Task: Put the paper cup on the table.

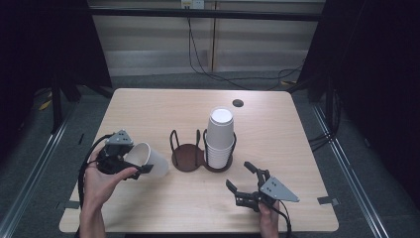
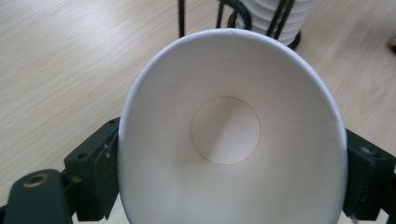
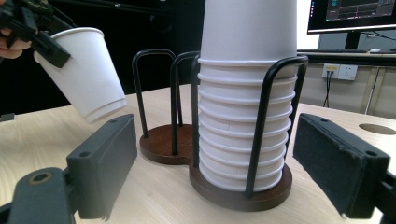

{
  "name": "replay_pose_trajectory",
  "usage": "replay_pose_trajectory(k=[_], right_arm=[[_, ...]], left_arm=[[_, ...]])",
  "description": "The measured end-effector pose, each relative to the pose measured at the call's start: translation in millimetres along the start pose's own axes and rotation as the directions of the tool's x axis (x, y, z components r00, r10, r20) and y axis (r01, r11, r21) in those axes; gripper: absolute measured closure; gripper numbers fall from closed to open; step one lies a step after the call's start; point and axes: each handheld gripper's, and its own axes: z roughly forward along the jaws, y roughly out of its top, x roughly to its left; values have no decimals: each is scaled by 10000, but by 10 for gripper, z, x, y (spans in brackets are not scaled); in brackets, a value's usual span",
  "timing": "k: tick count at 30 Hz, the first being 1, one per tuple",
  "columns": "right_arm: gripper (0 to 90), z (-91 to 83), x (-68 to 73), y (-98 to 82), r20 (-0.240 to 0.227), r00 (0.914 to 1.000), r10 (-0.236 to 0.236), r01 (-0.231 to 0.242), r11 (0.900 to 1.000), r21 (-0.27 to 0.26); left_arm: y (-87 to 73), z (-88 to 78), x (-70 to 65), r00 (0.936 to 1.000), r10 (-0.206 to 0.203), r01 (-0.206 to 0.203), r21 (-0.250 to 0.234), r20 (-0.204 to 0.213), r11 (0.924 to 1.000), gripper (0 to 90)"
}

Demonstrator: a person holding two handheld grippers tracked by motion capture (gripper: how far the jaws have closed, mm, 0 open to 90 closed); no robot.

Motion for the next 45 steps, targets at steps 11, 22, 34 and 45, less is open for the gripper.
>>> replay_pose_trajectory(k=[11,22,34,45], right_arm=[[134,0,-1,0,-14,10000,6,-6,10000,3],[134,0,-2,0,-25,10000,-12,12,10000,-8],[135,0,-2,0,-24,10000,-13,13,10000,-9],[135,0,-1,0,-24,10000,1,-1,10000,0]], left_arm=[[299,28,160,9992,300,-278,823,-259,9962,124],[579,204,381,9971,606,-483,2292,-470,9722,123],[585,454,565,9979,410,-230,3157,-504,9486,115],[593,678,545,9953,866,-674,3354,-426,9397,77]])
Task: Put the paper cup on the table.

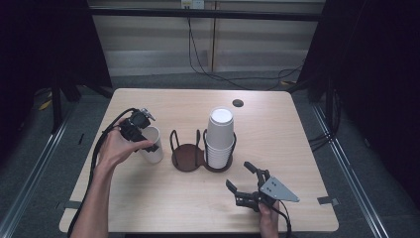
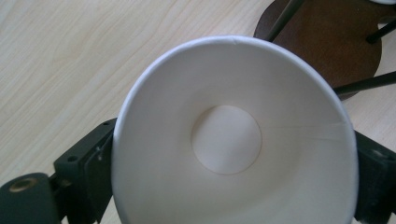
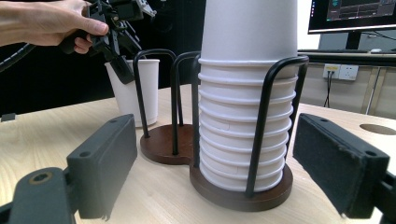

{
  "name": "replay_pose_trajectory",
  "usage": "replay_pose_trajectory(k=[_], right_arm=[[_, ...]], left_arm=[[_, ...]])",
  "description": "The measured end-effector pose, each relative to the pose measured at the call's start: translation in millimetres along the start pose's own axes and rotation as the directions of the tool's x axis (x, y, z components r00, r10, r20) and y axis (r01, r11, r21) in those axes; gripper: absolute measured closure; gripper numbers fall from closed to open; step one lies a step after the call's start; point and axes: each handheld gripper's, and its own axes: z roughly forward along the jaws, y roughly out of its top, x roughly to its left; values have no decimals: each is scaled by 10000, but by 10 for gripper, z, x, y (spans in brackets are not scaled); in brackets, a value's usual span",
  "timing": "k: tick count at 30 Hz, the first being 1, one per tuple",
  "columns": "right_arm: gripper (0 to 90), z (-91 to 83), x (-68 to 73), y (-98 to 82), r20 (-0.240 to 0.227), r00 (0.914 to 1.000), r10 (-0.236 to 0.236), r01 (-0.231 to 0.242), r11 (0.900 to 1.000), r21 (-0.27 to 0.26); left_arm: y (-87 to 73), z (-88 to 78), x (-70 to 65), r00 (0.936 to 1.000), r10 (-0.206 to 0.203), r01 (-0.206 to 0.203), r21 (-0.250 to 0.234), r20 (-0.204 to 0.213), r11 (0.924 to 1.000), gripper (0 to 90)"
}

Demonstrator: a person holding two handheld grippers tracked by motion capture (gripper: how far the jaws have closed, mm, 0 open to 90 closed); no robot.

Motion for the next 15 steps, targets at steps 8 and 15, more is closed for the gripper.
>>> replay_pose_trajectory(k=[8,15], right_arm=[[135,0,0,0,2,10000,5,-5,10000,2],[135,1,0,0,8,10000,12,-12,10000,4]], left_arm=[[-4,33,-34,9999,-68,69,30,-111,10000,62],[-58,82,-46,9990,-304,293,-341,-339,9990,54]])
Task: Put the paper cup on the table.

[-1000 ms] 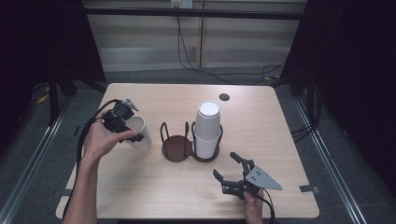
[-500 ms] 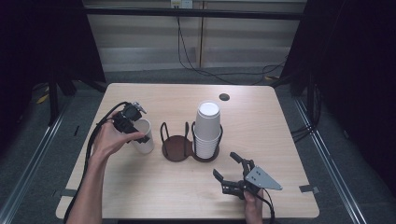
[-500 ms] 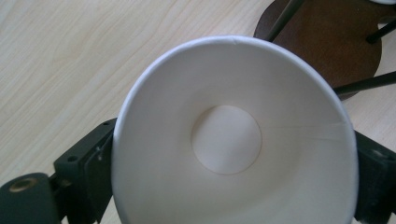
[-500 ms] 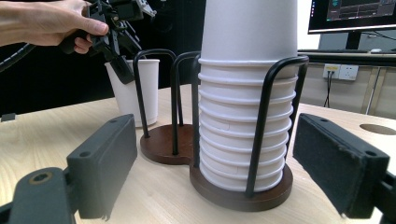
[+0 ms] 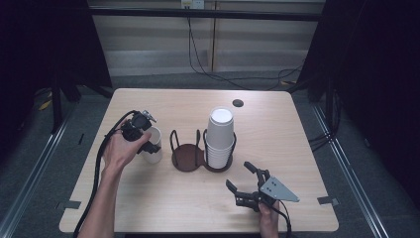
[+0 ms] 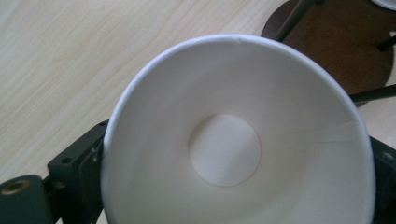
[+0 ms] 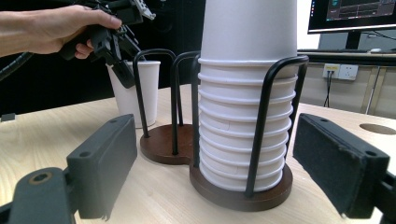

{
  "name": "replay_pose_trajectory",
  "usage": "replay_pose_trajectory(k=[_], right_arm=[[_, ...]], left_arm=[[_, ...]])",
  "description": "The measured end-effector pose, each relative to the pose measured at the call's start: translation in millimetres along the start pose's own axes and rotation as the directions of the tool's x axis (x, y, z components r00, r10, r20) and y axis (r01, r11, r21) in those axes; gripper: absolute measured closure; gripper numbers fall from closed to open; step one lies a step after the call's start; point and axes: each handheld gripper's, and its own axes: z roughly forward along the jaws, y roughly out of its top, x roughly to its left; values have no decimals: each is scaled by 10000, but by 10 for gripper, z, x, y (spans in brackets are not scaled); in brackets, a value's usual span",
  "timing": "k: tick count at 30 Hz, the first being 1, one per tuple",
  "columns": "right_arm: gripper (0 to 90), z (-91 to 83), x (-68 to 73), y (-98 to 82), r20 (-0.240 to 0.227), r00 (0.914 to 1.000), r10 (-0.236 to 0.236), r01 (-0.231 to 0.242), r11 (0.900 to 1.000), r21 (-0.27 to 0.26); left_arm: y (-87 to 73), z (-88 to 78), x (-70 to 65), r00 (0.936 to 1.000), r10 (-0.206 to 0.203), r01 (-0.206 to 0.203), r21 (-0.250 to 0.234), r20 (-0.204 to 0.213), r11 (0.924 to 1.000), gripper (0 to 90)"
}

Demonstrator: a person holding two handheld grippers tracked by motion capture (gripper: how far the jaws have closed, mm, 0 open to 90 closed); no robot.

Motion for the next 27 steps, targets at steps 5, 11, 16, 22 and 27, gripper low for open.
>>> replay_pose_trajectory(k=[5,11,16,22,27], right_arm=[[135,1,0,0,45,10000,-1,1,10000,-1],[134,1,1,0,75,10000,8,-8,10000,4],[134,2,2,0,120,9999,1,-1,10000,-10],[134,2,2,0,116,9999,7,-7,10000,-6],[134,3,2,0,111,9999,15,-15,10000,-14]], left_arm=[[-21,7,-33,9992,388,-390,-181,-119,9991,51],[-96,37,-29,9995,264,-258,-290,194,9992,49],[-177,75,1,9994,101,-87,-463,317,9989,50],[-261,144,15,9987,-129,155,-515,497,9986,35],[-365,167,30,9961,-384,466,-1046,793,9934,23]])
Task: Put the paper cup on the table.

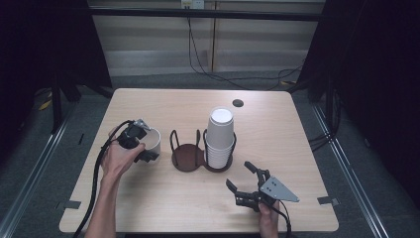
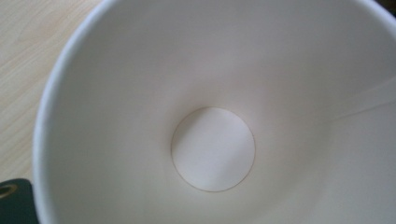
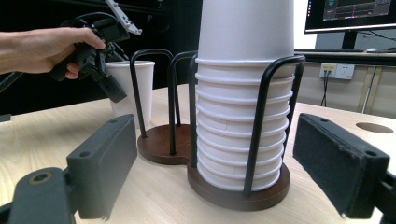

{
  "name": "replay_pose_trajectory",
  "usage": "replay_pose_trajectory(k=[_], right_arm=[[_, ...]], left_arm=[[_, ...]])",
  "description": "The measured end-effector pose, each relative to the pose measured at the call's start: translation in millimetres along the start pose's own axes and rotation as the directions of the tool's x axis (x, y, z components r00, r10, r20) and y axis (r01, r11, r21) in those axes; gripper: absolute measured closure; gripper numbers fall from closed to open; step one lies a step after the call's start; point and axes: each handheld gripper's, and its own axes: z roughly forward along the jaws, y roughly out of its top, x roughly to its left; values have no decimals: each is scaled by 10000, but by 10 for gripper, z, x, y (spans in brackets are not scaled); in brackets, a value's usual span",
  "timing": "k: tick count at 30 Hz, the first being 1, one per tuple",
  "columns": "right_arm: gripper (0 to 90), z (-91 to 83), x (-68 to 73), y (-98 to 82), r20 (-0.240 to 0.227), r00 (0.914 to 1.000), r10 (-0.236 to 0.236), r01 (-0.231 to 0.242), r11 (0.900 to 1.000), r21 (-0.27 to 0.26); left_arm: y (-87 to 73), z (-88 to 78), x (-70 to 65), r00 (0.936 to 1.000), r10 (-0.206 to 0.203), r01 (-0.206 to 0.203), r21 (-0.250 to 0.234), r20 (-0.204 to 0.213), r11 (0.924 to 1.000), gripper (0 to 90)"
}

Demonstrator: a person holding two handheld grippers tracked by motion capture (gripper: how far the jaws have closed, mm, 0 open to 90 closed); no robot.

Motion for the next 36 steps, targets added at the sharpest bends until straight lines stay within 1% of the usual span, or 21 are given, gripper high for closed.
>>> replay_pose_trajectory(k=[2,4,8,9,10,11,13,14,16,19,22,23,25,27,29,30,31,32,34,35,36], right_arm=[[134,-1,0,0,12,10000,-12,12,10000,5],[134,-1,0,0,12,10000,-13,13,10000,2],[134,-1,0,0,14,10000,-13,13,10000,3],[134,-1,1,0,26,10000,-16,16,10000,-4],[134,-1,1,0,30,10000,-21,21,10000,-6],[134,-1,0,0,29,10000,-17,17,10000,-2],[134,0,0,0,27,10000,-10,10,10000,4],[134,-1,1,0,28,10000,-20,20,10000,-1],[134,-1,1,0,29,10000,-18,18,10000,-2],[134,-1,1,0,35,10000,-20,20,10000,-5],[134,-1,1,0,35,10000,-21,21,10000,-6],[134,-2,2,0,39,10000,-8,8,10000,1],[134,-2,2,0,40,10000,-5,5,10000,3],[134,-1,1,0,35,10000,-22,22,10000,-9],[134,-1,2,0,37,10000,-19,19,10000,-8],[134,-1,1,0,37,10000,-21,21,10000,-8],[134,-1,1,0,37,10000,-21,21,10000,-8],[134,-1,1,0,37,10000,-22,22,10000,-9],[134,-1,1,0,36,10000,-19,19,10000,-5],[134,-2,3,0,45,10000,1,-1,10000,8],[134,-2,3,0,45,10000,1,-1,10000,8]], left_arm=[[-38,3,0,9999,-69,70,-78,93,9999,23],[-72,-1,-12,10000,-92,92,-119,18,9999,23],[-156,-8,-35,9993,-298,312,-715,213,9969,23],[-175,-9,-47,9995,-199,215,-719,228,9972,23],[-195,-13,-59,9991,-331,348,-730,250,9967,24],[-215,-22,-75,9997,-240,247,-777,99,9967,24],[-257,-31,-109,9992,-396,404,-1030,94,9939,25],[-273,-31,-131,9990,-425,412,-1040,-98,9937,25],[-309,-24,-170,9973,-712,688,-1267,-150,9896,30],[-368,-19,-211,9954,-961,948,-1632,1,9820,30],[-416,-62,-256,9955,-904,842,-1747,-278,9810,57],[-435,-107,-261,9954,-935,888,-1694,-198,9815,71],[-444,-148,-268,9959,-856,790,-1829,-287,9799,72],[-496,-251,-316,9928,-995,804,-2422,-674,9669,76],[-519,-275,-319,9919,-1058,852,-2514,-697,9641,81],[-587,-300,-339,9867,-1296,957,-2940,-982,9510,92],[-587,-300,-339,9867,-1296,957,-2940,-982,9510,91],[-642,-312,-368,9857,-1443,1079,-3321,-870,9370,92],[-695,-330,-402,9853,-1488,1082,-3663,-842,9242,121],[-723,-340,-418,9857,-1478,1070,-3748,-815,9209,150],[-723,-340,-418,9857,-1478,1070,-3748,-815,9209,158]])
